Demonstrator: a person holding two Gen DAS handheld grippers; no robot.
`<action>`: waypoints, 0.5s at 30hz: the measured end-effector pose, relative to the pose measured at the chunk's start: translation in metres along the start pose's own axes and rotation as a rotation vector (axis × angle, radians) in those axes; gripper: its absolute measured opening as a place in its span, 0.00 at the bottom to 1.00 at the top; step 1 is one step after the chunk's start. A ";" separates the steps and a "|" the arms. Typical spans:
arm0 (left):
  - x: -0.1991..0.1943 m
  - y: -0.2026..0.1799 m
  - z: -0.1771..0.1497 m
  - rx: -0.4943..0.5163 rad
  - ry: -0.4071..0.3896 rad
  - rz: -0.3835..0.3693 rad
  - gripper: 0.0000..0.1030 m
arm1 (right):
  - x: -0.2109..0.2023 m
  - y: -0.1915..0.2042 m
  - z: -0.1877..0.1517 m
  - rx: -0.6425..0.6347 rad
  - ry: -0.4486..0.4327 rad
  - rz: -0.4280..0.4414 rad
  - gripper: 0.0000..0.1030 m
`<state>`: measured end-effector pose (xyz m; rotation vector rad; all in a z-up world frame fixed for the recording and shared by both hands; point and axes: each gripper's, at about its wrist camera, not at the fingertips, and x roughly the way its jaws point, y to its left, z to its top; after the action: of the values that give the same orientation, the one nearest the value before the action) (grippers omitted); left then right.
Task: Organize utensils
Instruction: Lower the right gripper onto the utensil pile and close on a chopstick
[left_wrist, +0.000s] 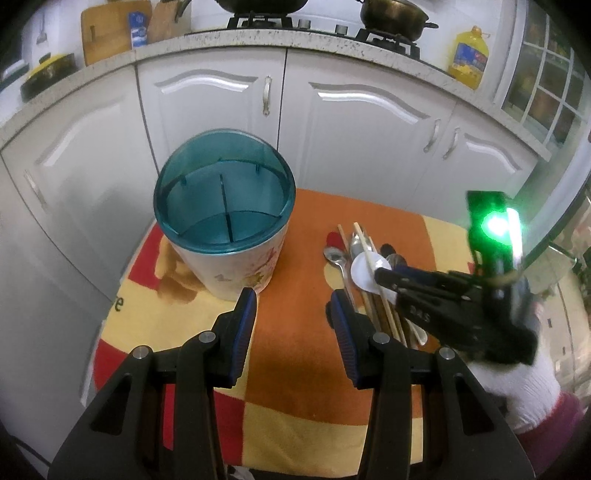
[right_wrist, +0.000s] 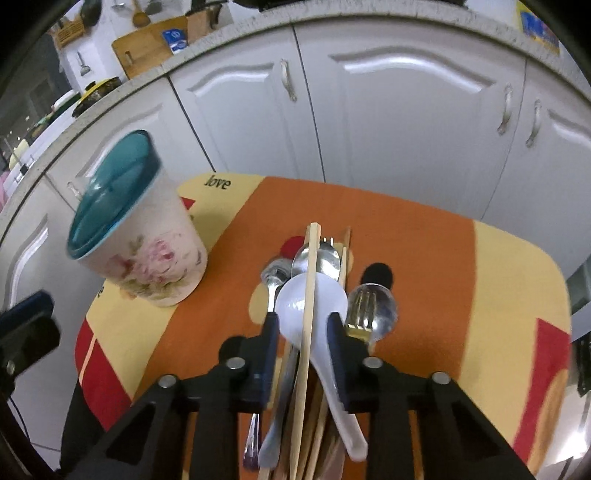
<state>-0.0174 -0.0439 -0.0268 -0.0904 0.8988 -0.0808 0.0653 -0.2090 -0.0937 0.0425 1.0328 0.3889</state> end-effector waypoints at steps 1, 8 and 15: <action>0.003 0.000 0.000 -0.003 0.007 -0.003 0.40 | 0.004 -0.001 0.001 0.002 0.009 0.004 0.22; 0.018 -0.011 0.000 0.030 0.036 -0.001 0.40 | 0.028 -0.013 0.009 0.010 0.059 0.046 0.06; 0.036 -0.026 0.006 0.062 0.055 -0.009 0.40 | 0.003 -0.035 -0.003 0.079 0.004 0.109 0.03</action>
<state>0.0090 -0.0735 -0.0478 -0.0343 0.9499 -0.1196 0.0748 -0.2405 -0.1054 0.1693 1.0519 0.4469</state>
